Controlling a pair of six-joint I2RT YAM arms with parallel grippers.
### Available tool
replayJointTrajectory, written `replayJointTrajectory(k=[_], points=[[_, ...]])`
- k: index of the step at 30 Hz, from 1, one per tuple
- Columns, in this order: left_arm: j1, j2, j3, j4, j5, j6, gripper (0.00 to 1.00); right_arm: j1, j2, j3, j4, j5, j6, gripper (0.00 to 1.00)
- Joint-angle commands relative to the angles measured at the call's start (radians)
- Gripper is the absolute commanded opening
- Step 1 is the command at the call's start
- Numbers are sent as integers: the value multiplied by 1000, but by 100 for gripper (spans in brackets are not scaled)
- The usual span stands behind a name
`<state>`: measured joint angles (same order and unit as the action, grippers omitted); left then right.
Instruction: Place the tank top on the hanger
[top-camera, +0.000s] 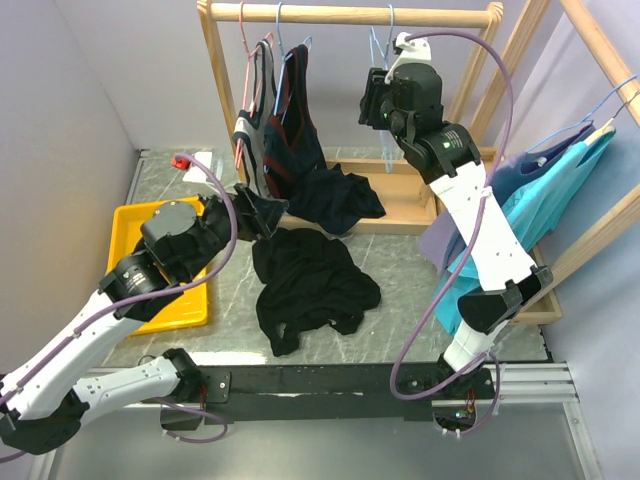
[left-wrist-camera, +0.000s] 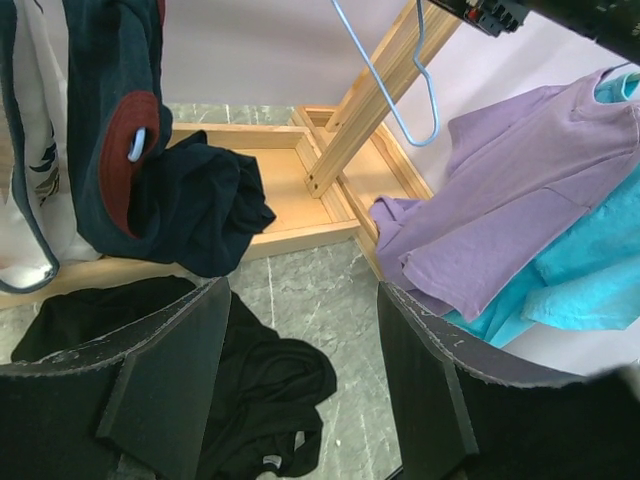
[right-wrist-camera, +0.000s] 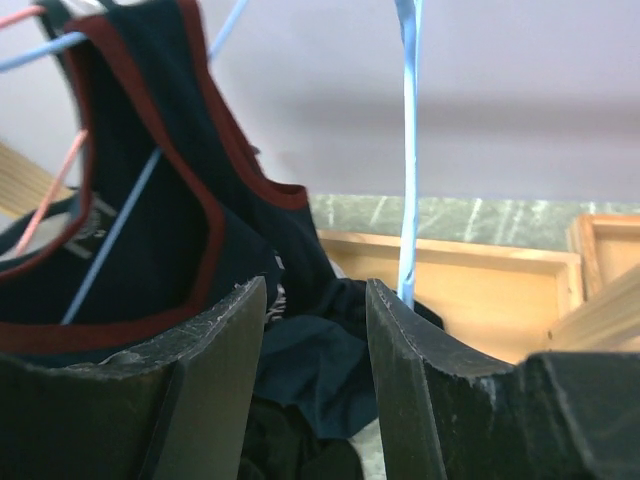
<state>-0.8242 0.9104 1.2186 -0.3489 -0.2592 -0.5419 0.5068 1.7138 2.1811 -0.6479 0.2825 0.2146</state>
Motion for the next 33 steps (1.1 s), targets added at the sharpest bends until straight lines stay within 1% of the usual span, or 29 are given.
replayJointTrajectory(k=[1, 6, 11, 15, 17, 21, 22, 25, 28, 30, 32, 33], points=[[3, -31, -7, 4, 3, 13, 67, -13, -39, -33, 50, 55, -12, 52], [4, -30, -13, 1, 3, 17, 67, -14, -71, -69, 71, 35, -11, 56], [5, -33, -28, 8, 3, 17, 67, -14, -137, -129, 102, 43, -18, 58], [5, -24, -40, 14, 5, 16, 67, -14, -190, -167, 126, -14, -35, 59], [5, -18, -44, 18, 11, 16, 67, -14, -226, -202, 155, -19, -40, 59], [7, -13, -42, 19, 14, 19, 67, -13, -260, -230, 183, 6, -64, 62], [7, -11, -42, 19, 12, 20, 67, -14, -261, -230, 186, 39, -75, 63], [8, -13, -39, 13, 17, 23, 67, -40, -232, -202, 182, 57, -104, 65], [10, -19, -36, 7, 15, 25, 68, -108, -195, -166, 152, 6, -113, 66], [10, -24, -34, -2, 15, 28, 67, -158, -187, -170, 163, -90, -118, 68], [13, -28, -31, -7, 12, 31, 67, -181, -163, -159, 163, -204, -124, 72], [11, -28, -31, -13, 11, 34, 68, -189, -149, -144, 153, -239, -123, 73]])
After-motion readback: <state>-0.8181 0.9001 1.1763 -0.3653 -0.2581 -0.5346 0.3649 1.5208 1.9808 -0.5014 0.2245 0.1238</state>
